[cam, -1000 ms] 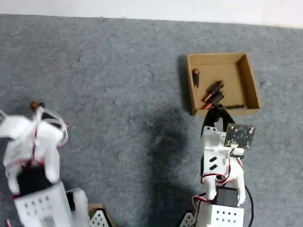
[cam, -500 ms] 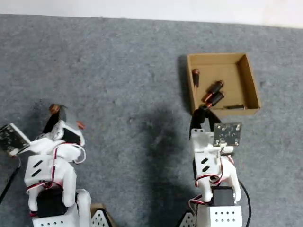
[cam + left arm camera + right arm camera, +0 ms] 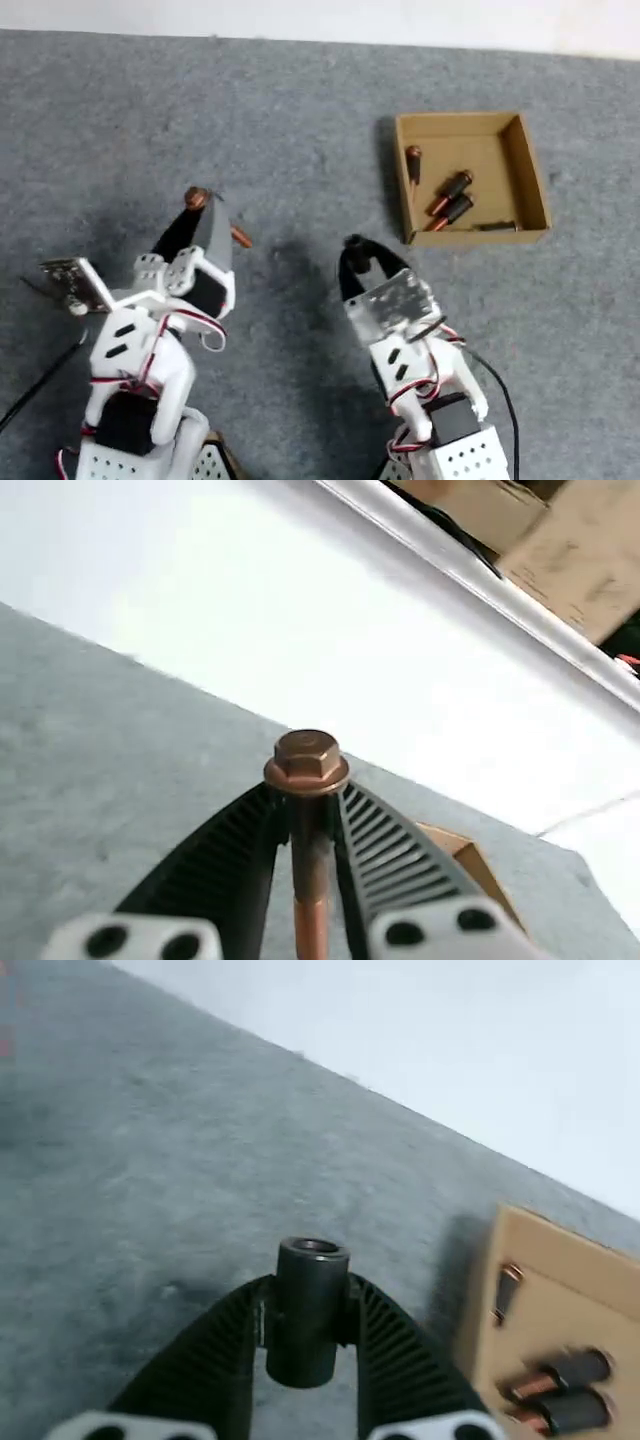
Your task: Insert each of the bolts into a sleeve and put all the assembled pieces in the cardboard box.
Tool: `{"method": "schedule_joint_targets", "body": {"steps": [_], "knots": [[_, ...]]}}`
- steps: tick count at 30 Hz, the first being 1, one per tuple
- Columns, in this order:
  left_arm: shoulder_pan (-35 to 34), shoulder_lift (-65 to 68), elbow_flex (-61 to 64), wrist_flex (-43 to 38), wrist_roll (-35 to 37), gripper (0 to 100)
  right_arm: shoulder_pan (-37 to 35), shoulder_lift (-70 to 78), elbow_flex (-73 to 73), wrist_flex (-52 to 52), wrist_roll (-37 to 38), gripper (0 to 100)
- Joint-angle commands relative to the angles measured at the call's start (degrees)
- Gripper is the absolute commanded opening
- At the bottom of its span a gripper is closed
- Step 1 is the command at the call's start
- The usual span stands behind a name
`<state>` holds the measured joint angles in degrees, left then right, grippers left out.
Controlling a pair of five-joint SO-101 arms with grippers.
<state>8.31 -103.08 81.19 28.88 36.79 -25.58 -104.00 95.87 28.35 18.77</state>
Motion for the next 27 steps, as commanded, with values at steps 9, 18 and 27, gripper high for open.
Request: {"method": "schedule_joint_targets", "body": {"steps": [9,18,27], "knots": [[10.07,-0.92,11.82,-16.70,-0.26,0,-6.37,-1.27,6.11,0.13,4.48,0.5],[10.42,-1.10,13.93,-20.66,0.09,0,-8.75,-1.27,6.11,0.04,7.21,0.5],[10.95,-1.10,14.46,-20.48,5.19,0,-10.24,-1.27,6.11,-0.22,8.09,0.5]]}}
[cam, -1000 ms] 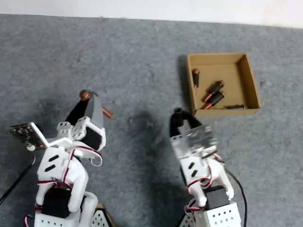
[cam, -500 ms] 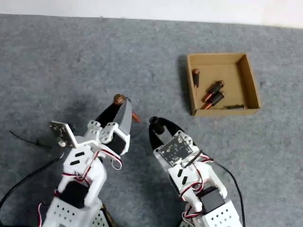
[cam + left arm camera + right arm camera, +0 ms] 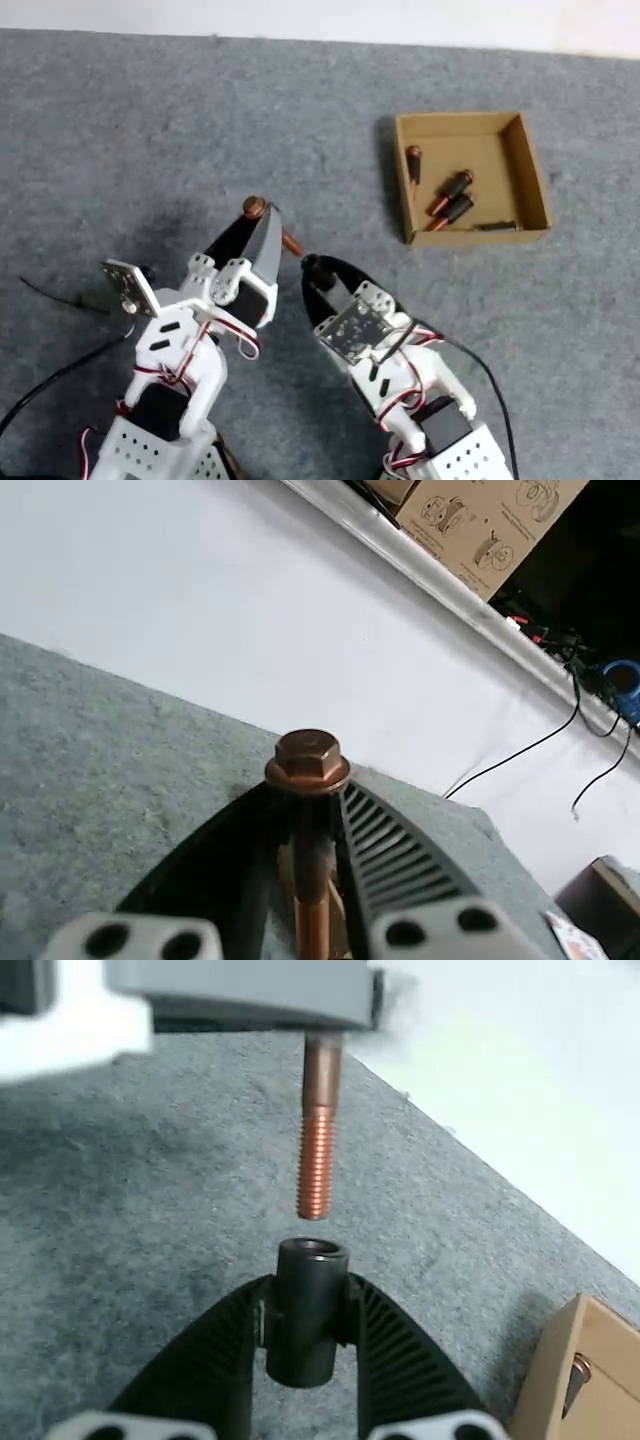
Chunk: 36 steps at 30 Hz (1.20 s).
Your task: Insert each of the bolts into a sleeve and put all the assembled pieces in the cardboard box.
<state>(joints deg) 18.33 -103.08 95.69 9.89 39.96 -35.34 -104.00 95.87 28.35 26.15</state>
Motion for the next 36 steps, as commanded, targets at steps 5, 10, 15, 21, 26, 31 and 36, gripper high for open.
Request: {"method": "schedule_joint_targets", "body": {"steps": [5,10,15,21,26,31,36], "knots": [[1.80,-1.10,-0.04,-1.41,2.64,0,-0.48,-1.27,6.11,-0.04,0.79,0.5],[7.78,-1.01,0.66,1.85,2.29,0,-0.40,-1.27,6.11,-0.04,0.79,0.5],[8.57,-1.01,0.66,5.10,2.20,0,-0.40,-1.27,6.02,0.04,0.79,0.5],[9.10,-1.01,0.66,9.49,2.20,0,0.66,-1.27,6.02,0.04,0.79,0.5],[9.10,-1.01,0.57,13.27,2.29,0,0.92,-1.27,6.02,0.04,0.79,0.5],[8.66,-1.01,0.66,14.15,2.20,0,1.89,-1.27,6.02,0.04,0.79,0.5],[8.92,-0.92,0.04,17.23,2.20,0,1.89,-1.27,6.02,0.04,0.79,0.5]]}}
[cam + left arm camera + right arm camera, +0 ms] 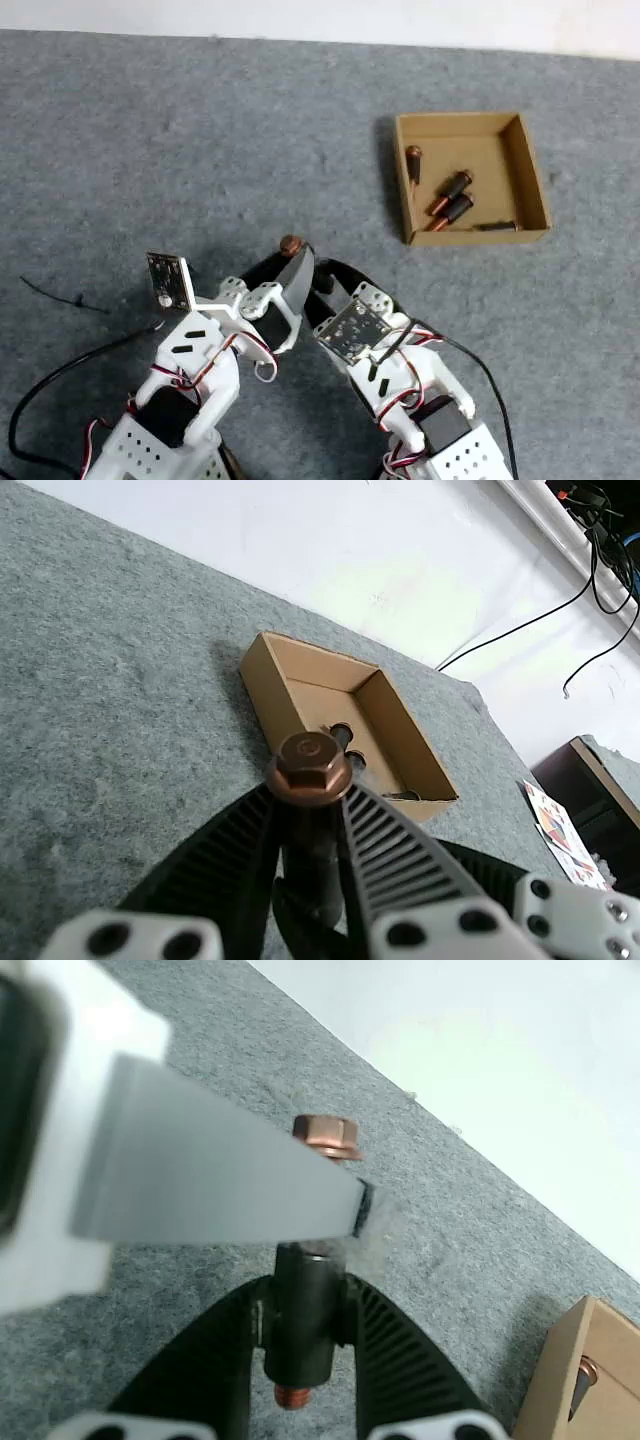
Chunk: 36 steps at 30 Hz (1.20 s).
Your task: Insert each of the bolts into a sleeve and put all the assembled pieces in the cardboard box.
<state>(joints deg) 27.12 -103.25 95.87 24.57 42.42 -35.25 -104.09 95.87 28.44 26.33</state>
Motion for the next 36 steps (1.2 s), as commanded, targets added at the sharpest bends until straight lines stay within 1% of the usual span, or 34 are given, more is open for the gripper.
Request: {"method": "schedule_joint_targets", "body": {"steps": [1,3,8,9,11,14,19,21,23,27,32,34,36], "knots": [[0.22,-0.75,-0.22,3.08,-0.26,1,1.80,-1.19,6.02,-0.04,0.62,0.5],[0.22,-0.75,-0.13,3.43,-0.26,6,2.42,-1.19,6.02,-0.04,0.53,0.5],[0.22,-0.75,0.48,4.40,-0.26,28,2.77,-1.19,6.02,0.04,0.35,0.5],[0.22,-0.75,-0.04,5.54,-0.26,31,2.77,-1.19,6.02,0.04,0.35,0.5],[-0.04,-0.75,-0.57,6.59,-0.09,34,2.77,-1.19,6.02,0.04,0.35,0.5],[-2.33,-0.84,-1.98,6.77,0.44,34,2.77,-1.19,6.02,0.04,0.35,0.5],[-12.09,-0.84,-5.58,6.59,10.64,34,4.18,-1.19,6.02,0.57,0.35,0.5],[-16.04,-0.84,-6.29,6.51,12.92,34,4.53,-1.19,6.02,0.57,0.35,0.5],[-18.59,-0.84,-6.02,6.51,13.98,34,4.62,-1.19,6.02,0.57,0.35,0.5],[-19.38,-0.84,-5.85,6.51,14.15,34,4.97,-1.19,6.02,0.57,0.35,0.5],[-19.74,-0.84,-5.85,6.51,14.07,34,7.78,-1.27,6.02,0.40,0.26,0.5],[-19.74,-0.84,-5.85,6.51,13.98,30,8.31,-1.27,6.02,0.22,0.26,0.5],[-19.82,-0.84,-5.85,6.51,13.89,22,9.10,-1.27,6.02,-0.75,0.18,0.5]]}}
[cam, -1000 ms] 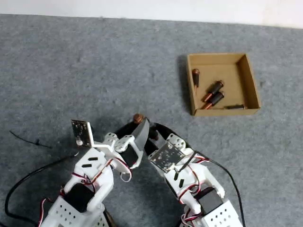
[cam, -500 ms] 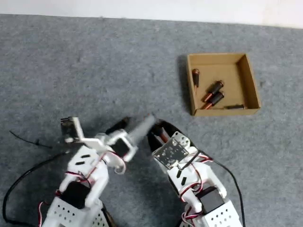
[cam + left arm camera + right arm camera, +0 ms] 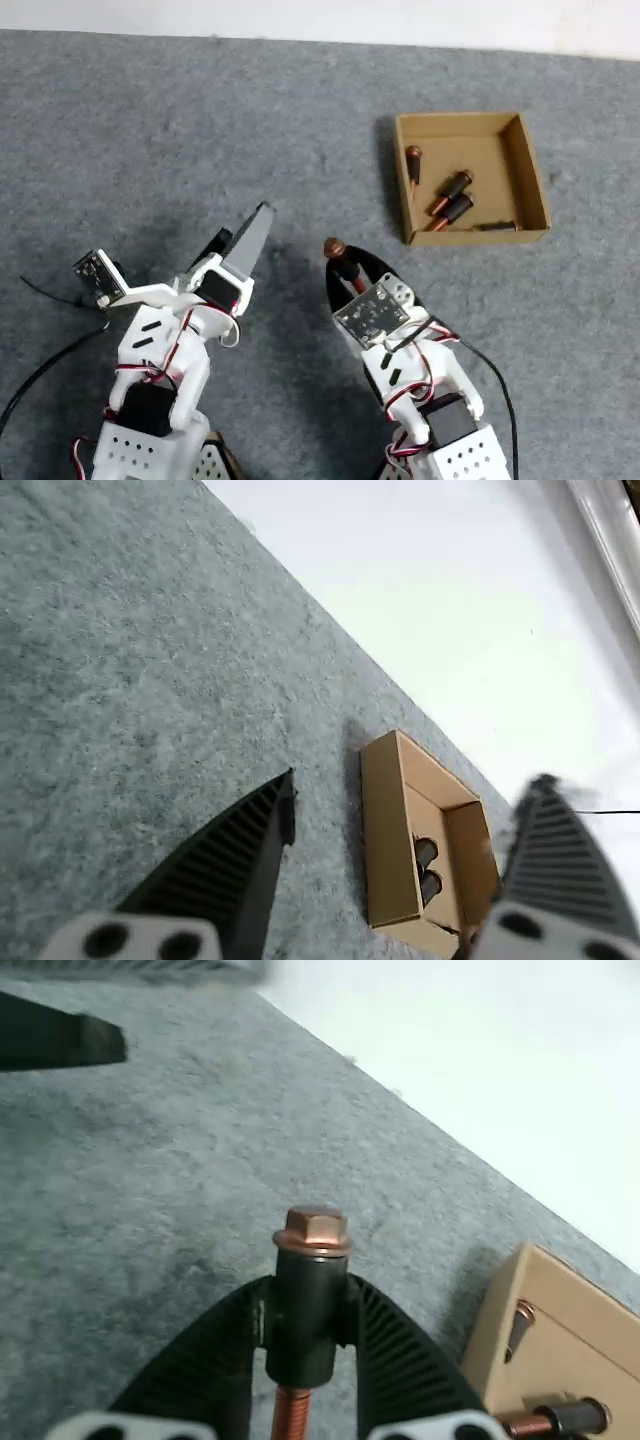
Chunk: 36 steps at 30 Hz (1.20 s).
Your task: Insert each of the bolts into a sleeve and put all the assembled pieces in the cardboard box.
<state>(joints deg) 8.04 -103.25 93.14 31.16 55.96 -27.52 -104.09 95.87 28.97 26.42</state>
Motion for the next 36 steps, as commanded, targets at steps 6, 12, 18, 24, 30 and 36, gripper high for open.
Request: {"method": "schedule_joint_targets", "body": {"steps": [6,12,18,24,30,36], "knots": [[-0.66,-0.84,-3.03,-0.18,-7.82,0,4.97,-1.27,6.02,-3.21,-4.57,0.5],[-0.66,-0.75,-2.95,0.35,-18.46,1,6.64,-1.27,6.02,-3.74,-5.45,0.5],[-0.22,-0.75,-3.56,6.68,-29.01,1,7.60,-1.27,5.93,-3.65,-5.45,0.5],[-0.57,-0.75,-3.30,7.21,-33.93,1,9.54,-1.27,6.02,-3.65,-5.54,0.5],[-0.75,-0.75,-2.86,7.56,-34.02,1,11.21,-1.27,6.02,-3.65,-5.54,0.5],[-0.75,-0.84,-2.59,11.60,-40.35,1,14.73,-1.27,6.02,-5.05,-10.37,0.5]]}}
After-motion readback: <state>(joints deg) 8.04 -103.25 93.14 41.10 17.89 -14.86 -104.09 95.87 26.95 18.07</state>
